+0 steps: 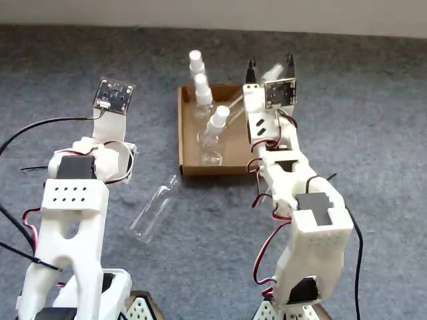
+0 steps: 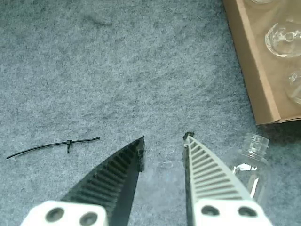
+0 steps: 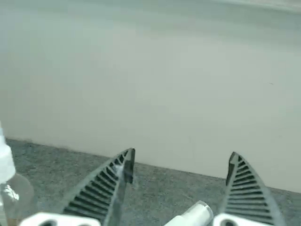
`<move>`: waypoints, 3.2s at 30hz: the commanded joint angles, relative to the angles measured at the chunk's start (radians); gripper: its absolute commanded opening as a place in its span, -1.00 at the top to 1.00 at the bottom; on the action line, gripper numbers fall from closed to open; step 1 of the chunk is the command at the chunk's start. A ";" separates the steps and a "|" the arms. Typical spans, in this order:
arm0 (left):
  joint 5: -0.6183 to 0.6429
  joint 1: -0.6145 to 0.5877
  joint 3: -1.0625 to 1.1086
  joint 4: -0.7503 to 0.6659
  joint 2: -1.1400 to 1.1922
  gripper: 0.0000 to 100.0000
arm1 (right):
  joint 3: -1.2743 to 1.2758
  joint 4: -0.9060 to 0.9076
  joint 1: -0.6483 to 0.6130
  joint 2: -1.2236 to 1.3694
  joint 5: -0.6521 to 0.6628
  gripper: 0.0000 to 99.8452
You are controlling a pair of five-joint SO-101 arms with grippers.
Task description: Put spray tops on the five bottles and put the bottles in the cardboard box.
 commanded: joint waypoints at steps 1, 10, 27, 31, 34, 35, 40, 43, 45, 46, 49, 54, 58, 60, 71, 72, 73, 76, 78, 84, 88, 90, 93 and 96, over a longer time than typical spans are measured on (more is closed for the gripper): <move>-0.008 -0.010 -0.005 -0.017 -0.001 0.74 | -0.010 0.048 0.036 -0.114 0.015 0.49; -0.006 -0.010 -0.004 -0.040 -0.001 0.74 | -0.016 0.558 0.111 -0.453 0.009 0.49; -0.005 -0.010 0.018 -0.055 0.001 0.74 | -0.018 1.340 -0.007 -0.734 -0.259 0.49; -0.005 -0.010 0.019 -0.058 0.001 0.74 | -0.018 1.340 -0.016 -0.722 -0.315 0.49; -0.005 -0.010 0.019 -0.057 0.001 0.74 | -0.059 1.342 -0.016 -0.670 -0.330 0.49; -0.005 -0.010 0.019 -0.057 0.001 0.74 | -0.073 1.343 -0.013 -0.662 -0.330 0.49; -0.005 -0.010 0.019 -0.060 0.001 0.74 | -0.097 1.478 -0.019 -0.717 -0.328 0.49; -0.005 -0.010 0.019 -0.060 0.001 0.74 | -0.096 1.580 -0.033 -0.788 -0.328 0.49; -0.005 -0.008 0.019 -0.060 0.001 0.74 | -0.096 1.644 -0.038 -0.843 -0.328 0.49; -0.005 -0.008 0.019 -0.060 0.001 0.74 | -0.094 1.673 -0.053 -0.872 -0.328 0.49; -0.005 -0.008 0.019 -0.060 0.001 0.74 | -0.068 1.801 -0.108 -0.949 -0.328 0.49; -0.005 -0.010 0.019 -0.060 0.001 0.74 | 0.004 1.974 -0.179 -1.098 -0.334 0.49; -0.005 -0.012 0.019 -0.060 0.001 0.74 | 0.099 2.032 -0.232 -1.227 -0.336 0.49; -0.008 -0.028 0.013 -0.060 0.001 0.74 | 0.171 2.035 -0.357 -1.273 -0.351 0.49; -0.195 -0.486 -0.068 -0.081 0.002 0.74 | 0.278 1.679 -0.834 -1.010 -0.730 0.49; -0.212 -0.515 -0.071 -0.081 0.002 0.74 | 0.262 1.658 -0.854 -0.961 -0.744 0.49; -0.226 -0.532 -0.070 -0.083 0.002 0.74 | 0.237 1.646 -0.869 -0.912 -0.758 0.49; -0.267 -0.559 -0.048 -0.107 0.001 0.74 | 0.151 1.649 -0.885 -0.771 -0.815 0.49; -0.278 -0.573 -0.016 -0.150 -0.001 0.74 | 0.104 1.649 -0.878 -0.687 -0.853 0.49; -0.278 -0.568 0.065 -0.253 -0.001 0.74 | -0.030 1.643 -0.865 -0.492 -0.901 0.49; -0.278 -0.568 0.076 -0.265 -0.001 0.74 | -0.124 1.644 -0.863 -0.360 -0.939 0.49; -0.278 -0.568 0.076 -0.265 -0.001 0.74 | -0.151 1.644 -0.863 -0.298 -0.939 0.49; -0.278 -0.568 0.077 -0.265 -0.001 0.74 | -0.166 1.647 -0.863 -0.234 -0.939 0.50; -0.278 -0.568 0.077 -0.265 -0.001 0.74 | -0.160 1.652 -0.862 -0.251 -0.937 0.72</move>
